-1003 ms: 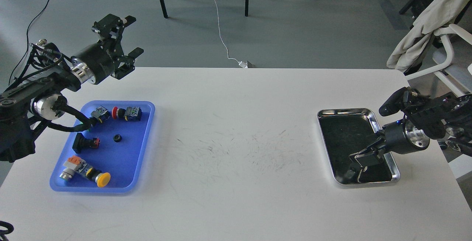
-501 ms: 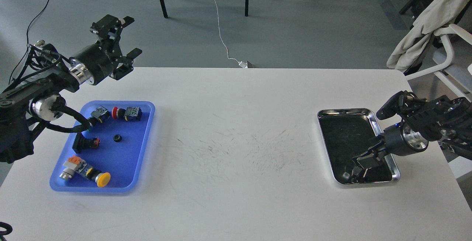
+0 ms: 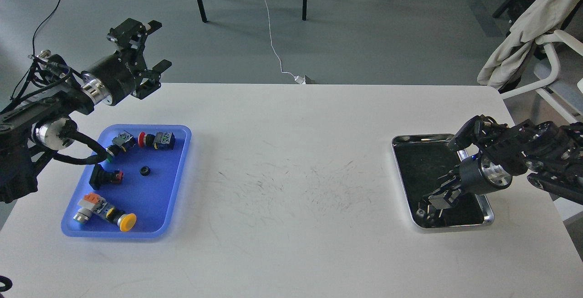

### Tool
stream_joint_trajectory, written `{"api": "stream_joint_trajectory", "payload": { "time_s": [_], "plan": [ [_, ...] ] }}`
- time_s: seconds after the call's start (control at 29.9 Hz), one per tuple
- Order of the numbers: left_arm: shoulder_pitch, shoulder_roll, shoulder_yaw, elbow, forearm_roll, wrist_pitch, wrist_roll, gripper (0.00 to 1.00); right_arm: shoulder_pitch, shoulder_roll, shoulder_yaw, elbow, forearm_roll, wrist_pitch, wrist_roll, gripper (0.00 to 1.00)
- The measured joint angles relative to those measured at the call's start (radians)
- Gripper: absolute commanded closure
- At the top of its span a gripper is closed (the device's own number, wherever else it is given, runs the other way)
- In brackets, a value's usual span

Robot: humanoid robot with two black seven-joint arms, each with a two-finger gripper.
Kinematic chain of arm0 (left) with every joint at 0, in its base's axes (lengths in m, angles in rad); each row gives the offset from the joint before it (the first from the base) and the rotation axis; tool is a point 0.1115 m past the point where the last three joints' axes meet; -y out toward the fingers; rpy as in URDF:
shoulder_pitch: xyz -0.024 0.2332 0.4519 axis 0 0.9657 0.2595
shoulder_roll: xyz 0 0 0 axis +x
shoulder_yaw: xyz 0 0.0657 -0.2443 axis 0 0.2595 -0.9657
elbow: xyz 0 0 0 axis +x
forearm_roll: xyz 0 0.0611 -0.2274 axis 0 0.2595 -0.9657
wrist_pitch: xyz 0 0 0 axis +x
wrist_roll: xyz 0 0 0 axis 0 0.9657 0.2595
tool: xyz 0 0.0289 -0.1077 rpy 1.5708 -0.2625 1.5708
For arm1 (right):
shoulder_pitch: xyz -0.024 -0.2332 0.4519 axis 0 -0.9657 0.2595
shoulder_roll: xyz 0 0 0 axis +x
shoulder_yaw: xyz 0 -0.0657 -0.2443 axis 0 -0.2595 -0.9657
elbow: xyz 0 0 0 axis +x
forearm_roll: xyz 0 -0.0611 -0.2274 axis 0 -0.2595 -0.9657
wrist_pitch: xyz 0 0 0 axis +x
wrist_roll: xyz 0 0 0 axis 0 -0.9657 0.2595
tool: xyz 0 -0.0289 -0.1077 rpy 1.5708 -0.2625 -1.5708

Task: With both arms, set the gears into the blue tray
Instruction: 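Grasp the small black part in the steel tray with the right gripper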

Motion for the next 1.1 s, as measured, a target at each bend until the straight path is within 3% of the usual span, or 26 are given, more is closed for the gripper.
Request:
{"api": "stream_joint_trajectory", "payload": {
  "time_s": [0.4,0.77,1.1],
  "plan": [
    [0.0,0.002,0.001,0.001,0.0,0.001,0.0,0.01,0.033,0.0,-0.043,0.005,-0.003,0.035,0.001,0.42],
    [0.004,0.003,0.001,0.006,0.001,0.0,0.0,0.01,0.037,0.001,-0.045,0.002,-0.022,0.042,0.0,0.58],
    [0.006,0.003,0.001,0.007,0.001,0.0,0.0,0.01,0.039,0.001,-0.045,0.001,-0.033,0.061,0.001,0.79]
  ]
}}
